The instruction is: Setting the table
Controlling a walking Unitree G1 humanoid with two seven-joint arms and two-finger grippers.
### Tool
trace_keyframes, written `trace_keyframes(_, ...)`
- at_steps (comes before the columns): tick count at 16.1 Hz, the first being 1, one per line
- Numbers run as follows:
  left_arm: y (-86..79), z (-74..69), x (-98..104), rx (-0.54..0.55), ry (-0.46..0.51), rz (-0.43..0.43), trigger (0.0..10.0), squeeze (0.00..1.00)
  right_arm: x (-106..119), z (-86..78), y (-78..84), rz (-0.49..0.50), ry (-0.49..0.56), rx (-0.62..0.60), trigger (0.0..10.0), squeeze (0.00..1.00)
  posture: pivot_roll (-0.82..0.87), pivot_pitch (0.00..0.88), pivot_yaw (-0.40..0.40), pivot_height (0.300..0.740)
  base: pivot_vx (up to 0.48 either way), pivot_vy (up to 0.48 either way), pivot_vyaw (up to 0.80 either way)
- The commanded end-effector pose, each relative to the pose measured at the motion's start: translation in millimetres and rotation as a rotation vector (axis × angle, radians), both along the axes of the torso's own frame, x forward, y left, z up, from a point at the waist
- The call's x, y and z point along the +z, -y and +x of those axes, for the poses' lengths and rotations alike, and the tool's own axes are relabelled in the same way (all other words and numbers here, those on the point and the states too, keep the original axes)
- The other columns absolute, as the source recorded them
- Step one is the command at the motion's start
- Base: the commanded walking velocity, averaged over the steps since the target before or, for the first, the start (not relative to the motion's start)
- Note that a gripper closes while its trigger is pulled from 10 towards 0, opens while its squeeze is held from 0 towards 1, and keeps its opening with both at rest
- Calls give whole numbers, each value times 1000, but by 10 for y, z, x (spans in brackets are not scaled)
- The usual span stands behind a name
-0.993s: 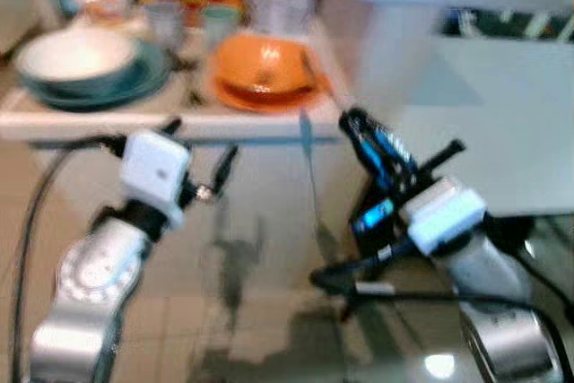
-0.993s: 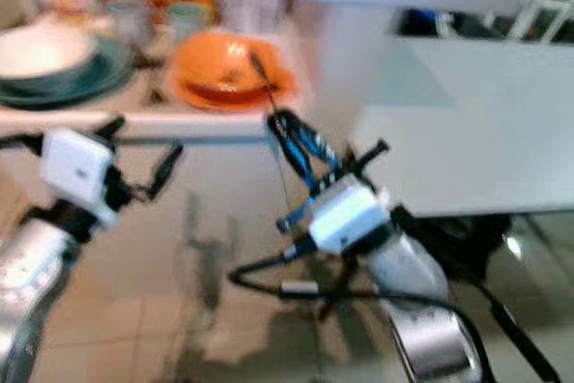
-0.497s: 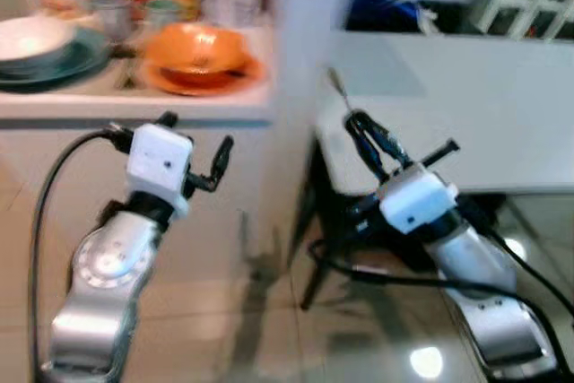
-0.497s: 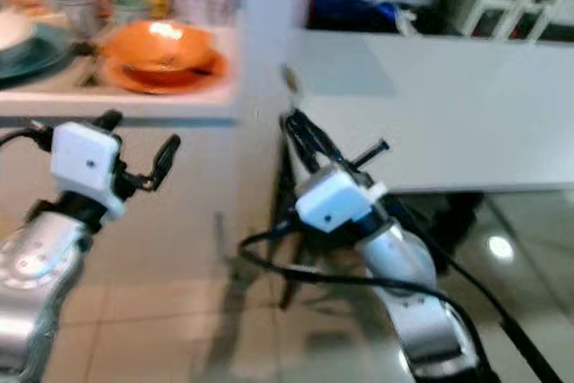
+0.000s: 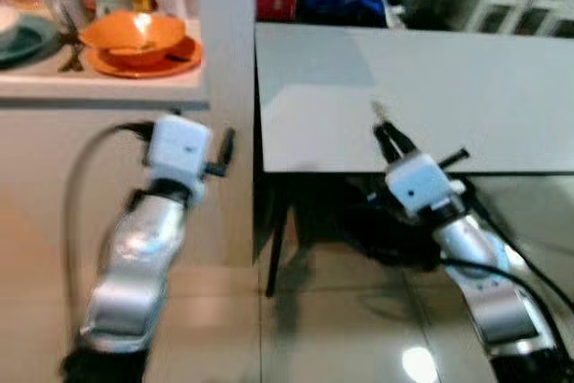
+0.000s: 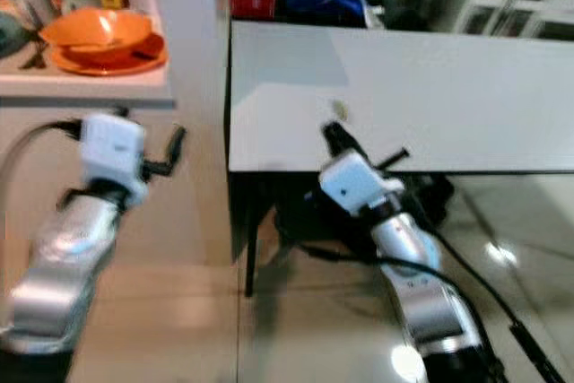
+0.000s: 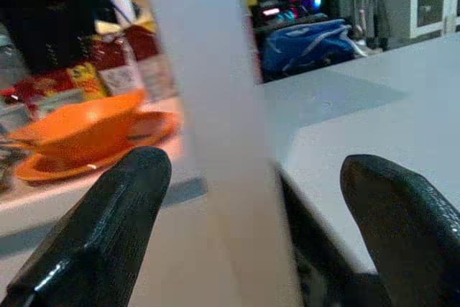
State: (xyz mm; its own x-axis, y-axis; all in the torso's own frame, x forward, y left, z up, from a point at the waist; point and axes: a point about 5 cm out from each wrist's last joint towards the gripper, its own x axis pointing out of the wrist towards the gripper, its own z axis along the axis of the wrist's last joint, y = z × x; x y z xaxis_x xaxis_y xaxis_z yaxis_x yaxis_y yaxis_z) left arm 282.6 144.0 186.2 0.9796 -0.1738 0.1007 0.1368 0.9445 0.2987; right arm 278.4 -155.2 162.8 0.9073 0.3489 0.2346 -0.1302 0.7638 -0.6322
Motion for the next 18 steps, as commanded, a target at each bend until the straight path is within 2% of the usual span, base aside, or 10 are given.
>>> trace_keyframes(1, -44, 46, 69, 35, 39, 22, 10000, 0, 88, 82, 21, 12, 32, -33, 10000, 0, 17, 10, -32, 740, 0, -480, 800)
trace_keyframes(5, -15, 122, 93, 54, 53, 33, 10000, 0, 101, 167, 65, 8, 22, -56, 10000, 0, 11, 15, -38, 740, 0, -480, 800)
trace_keyframes(11, -13, 139, 83, 61, 57, 40, 10000, 0, 126, 205, 103, -3, 46, -72, 10000, 0, 5, 23, -35, 740, 0, -480, 800)
trace_keyframes(18, -15, 139, 65, 52, 55, 41, 10000, 0, 154, 214, 240, -39, 95, -120, 10000, 0, -3, 37, -31, 740, 0, -480, 68)
